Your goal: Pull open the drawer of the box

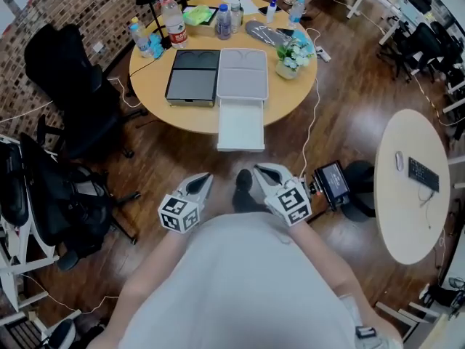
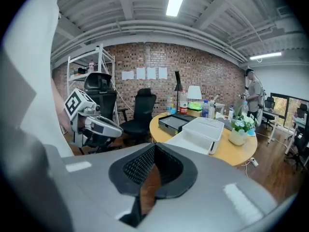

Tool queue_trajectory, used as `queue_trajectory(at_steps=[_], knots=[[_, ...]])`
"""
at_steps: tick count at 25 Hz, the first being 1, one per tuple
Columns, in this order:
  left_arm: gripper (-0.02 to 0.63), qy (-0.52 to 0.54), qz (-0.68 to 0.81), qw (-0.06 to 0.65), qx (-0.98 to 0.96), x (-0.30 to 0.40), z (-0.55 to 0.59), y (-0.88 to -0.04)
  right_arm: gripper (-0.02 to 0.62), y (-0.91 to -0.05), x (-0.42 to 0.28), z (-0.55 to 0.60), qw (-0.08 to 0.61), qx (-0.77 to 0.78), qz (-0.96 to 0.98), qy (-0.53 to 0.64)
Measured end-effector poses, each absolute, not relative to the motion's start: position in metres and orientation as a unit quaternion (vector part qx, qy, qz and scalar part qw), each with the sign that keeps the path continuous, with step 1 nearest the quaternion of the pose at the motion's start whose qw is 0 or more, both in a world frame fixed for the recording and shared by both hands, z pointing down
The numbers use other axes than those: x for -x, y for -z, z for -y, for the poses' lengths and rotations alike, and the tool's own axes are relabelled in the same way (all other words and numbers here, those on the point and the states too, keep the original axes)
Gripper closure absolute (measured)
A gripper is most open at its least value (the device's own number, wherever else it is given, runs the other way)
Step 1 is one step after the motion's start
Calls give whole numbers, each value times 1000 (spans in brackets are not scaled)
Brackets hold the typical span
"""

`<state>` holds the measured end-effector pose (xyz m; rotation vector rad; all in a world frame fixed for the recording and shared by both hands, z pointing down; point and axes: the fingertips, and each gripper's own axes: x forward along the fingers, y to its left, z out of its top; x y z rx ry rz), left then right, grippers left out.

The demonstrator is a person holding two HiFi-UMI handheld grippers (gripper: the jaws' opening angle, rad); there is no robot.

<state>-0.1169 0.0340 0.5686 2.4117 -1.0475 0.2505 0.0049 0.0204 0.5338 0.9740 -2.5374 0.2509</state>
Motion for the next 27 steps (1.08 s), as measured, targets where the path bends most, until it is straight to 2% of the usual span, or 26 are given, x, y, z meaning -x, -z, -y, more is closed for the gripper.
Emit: queue_trajectory(at_steps=[12, 27], knots=[[600, -92, 358, 224, -902, 110, -67, -561, 591, -513, 28, -67, 196, -330, 922, -59], [600, -98, 349, 234, -902, 120, -99, -568, 591, -515, 52, -100, 207, -309, 926, -57]])
